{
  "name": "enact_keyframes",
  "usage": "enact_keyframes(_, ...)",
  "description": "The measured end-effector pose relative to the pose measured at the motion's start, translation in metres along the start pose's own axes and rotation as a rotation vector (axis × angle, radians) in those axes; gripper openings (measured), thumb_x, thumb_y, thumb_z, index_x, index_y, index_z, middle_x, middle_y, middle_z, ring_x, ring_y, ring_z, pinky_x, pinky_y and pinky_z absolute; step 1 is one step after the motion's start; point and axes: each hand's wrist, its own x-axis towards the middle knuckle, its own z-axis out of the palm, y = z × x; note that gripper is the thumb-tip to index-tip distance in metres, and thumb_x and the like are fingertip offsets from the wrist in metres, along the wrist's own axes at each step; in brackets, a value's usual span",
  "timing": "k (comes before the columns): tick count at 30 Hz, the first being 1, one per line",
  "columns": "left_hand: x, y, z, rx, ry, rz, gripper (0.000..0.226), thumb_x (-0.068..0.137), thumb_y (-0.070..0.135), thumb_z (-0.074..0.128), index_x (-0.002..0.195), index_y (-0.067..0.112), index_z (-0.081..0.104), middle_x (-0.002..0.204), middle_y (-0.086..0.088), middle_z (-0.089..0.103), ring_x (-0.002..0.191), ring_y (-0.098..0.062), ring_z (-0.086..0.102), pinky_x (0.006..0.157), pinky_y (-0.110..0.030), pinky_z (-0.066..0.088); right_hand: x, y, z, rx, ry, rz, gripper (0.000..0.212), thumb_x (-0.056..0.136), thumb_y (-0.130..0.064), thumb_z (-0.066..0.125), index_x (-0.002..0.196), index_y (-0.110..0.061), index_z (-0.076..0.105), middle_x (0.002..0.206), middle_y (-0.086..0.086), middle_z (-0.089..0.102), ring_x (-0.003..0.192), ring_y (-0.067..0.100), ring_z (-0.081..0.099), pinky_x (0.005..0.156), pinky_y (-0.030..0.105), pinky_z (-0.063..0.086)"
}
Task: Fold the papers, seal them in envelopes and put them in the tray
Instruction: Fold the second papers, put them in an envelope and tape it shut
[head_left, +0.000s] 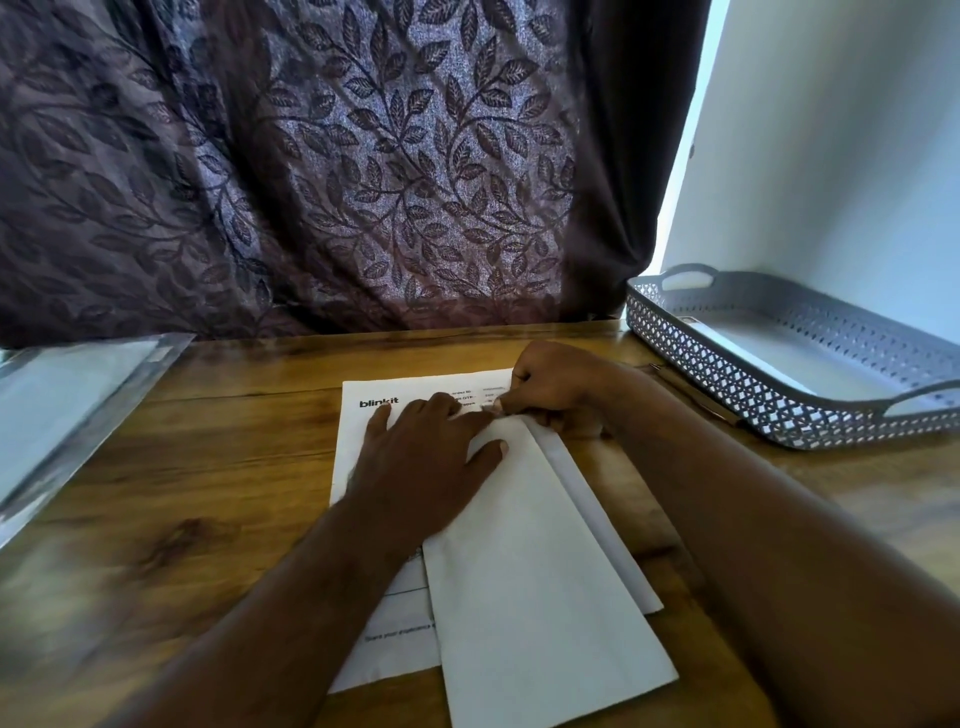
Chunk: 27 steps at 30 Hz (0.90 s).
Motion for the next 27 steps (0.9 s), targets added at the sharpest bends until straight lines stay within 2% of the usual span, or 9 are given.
enact_keyframes(3, 0.002, -0.001, 0.002, 0.011, 0.021, 0.043, 0.055, 0.1, 0.062, 0.027, 0.151, 0.044, 0.033, 0.168, 0.009, 0.009, 0.154, -0.019, 0.012, 0.123, -0.055, 0.01, 0.0, 0.003, -0.002, 0.076, 0.002, 0.049, 0.029, 0.086, -0.033, 0.079, 0.083, -0.006, 0.07, 0.068, 0.006, 0.072, 0.048, 0.014, 0.063, 0.054, 0.025, 0.052)
enact_keyframes(4, 0.002, -0.001, 0.003, 0.03, 0.026, 0.073, 0.055, 0.101, 0.06, 0.026, 0.152, 0.042, 0.032, 0.168, 0.011, 0.007, 0.154, -0.018, 0.009, 0.123, -0.054, 0.008, 0.0, 0.003, -0.002, 0.104, 0.001, 0.067, 0.03, 0.084, -0.033, 0.08, 0.086, -0.005, 0.07, 0.07, 0.007, 0.073, 0.05, 0.015, 0.064, 0.057, 0.026, 0.054)
enact_keyframes(7, 0.005, -0.004, 0.005, 0.065, 0.01, 0.127, 0.054, 0.103, 0.054, 0.026, 0.154, 0.036, 0.031, 0.165, 0.012, 0.023, 0.153, -0.015, 0.013, 0.123, -0.05, 0.006, 0.001, 0.005, 0.001, 0.217, 0.028, 0.123, 0.03, 0.083, -0.027, 0.082, 0.092, -0.001, 0.07, 0.074, 0.012, 0.073, 0.052, 0.018, 0.064, 0.057, 0.028, 0.054)
enact_keyframes(10, 0.006, -0.006, 0.007, 0.02, -0.016, 0.13, 0.053, 0.104, 0.052, 0.028, 0.152, 0.033, 0.035, 0.161, 0.009, 0.035, 0.15, -0.015, 0.023, 0.123, -0.047, 0.015, 0.0, 0.006, 0.004, 0.271, 0.067, 0.151, 0.025, 0.085, -0.022, 0.08, 0.093, -0.001, 0.069, 0.074, 0.014, 0.072, 0.05, 0.018, 0.062, 0.057, 0.028, 0.054)
enact_keyframes(14, 0.004, -0.006, 0.007, 0.039, 0.0, 0.124, 0.054, 0.103, 0.053, 0.027, 0.154, 0.034, 0.032, 0.161, 0.01, 0.034, 0.151, -0.016, 0.022, 0.123, -0.047, 0.013, 0.0, 0.006, 0.007, 0.32, 0.081, 0.185, 0.023, 0.086, -0.017, 0.079, 0.091, 0.002, 0.068, 0.075, 0.018, 0.072, 0.05, 0.021, 0.062, 0.064, 0.034, 0.055)
enact_keyframes(19, 0.004, -0.005, 0.001, 0.053, 0.004, 0.135, 0.053, 0.103, 0.054, 0.03, 0.151, 0.034, 0.038, 0.159, 0.01, 0.037, 0.151, -0.015, 0.022, 0.123, -0.046, 0.012, 0.005, 0.006, 0.007, 0.314, 0.091, 0.22, 0.019, 0.088, -0.013, 0.076, 0.093, 0.003, 0.067, 0.065, 0.013, 0.069, 0.041, 0.017, 0.06, 0.05, 0.027, 0.052)
enact_keyframes(23, 0.005, 0.0, -0.003, 0.012, -0.009, 0.117, 0.051, 0.103, 0.053, 0.032, 0.15, 0.034, 0.039, 0.158, 0.009, 0.039, 0.148, -0.016, 0.027, 0.123, -0.047, 0.017, 0.006, 0.012, 0.005, 0.326, 0.106, 0.207, 0.017, 0.092, -0.015, 0.071, 0.093, 0.002, 0.067, 0.064, 0.012, 0.068, 0.043, 0.018, 0.06, 0.05, 0.028, 0.052)
enact_keyframes(25, 0.004, 0.001, -0.004, -0.01, -0.017, 0.106, 0.051, 0.103, 0.054, 0.032, 0.149, 0.034, 0.04, 0.156, 0.01, 0.042, 0.146, -0.014, 0.031, 0.123, -0.048, 0.021, 0.003, 0.013, 0.005, 0.328, 0.08, 0.166, 0.025, 0.093, -0.025, 0.072, 0.089, -0.001, 0.068, 0.067, 0.011, 0.07, 0.05, 0.019, 0.063, 0.057, 0.031, 0.055)
enact_keyframes(27, 0.003, 0.001, -0.004, -0.028, -0.021, 0.092, 0.05, 0.102, 0.054, 0.034, 0.148, 0.035, 0.04, 0.155, 0.01, 0.043, 0.145, -0.014, 0.032, 0.122, -0.048, 0.022, 0.0, 0.01, 0.004, 0.234, 0.031, 0.127, 0.033, 0.086, -0.036, 0.078, 0.093, -0.005, 0.068, 0.076, 0.011, 0.075, 0.061, 0.02, 0.066, 0.071, 0.037, 0.058)
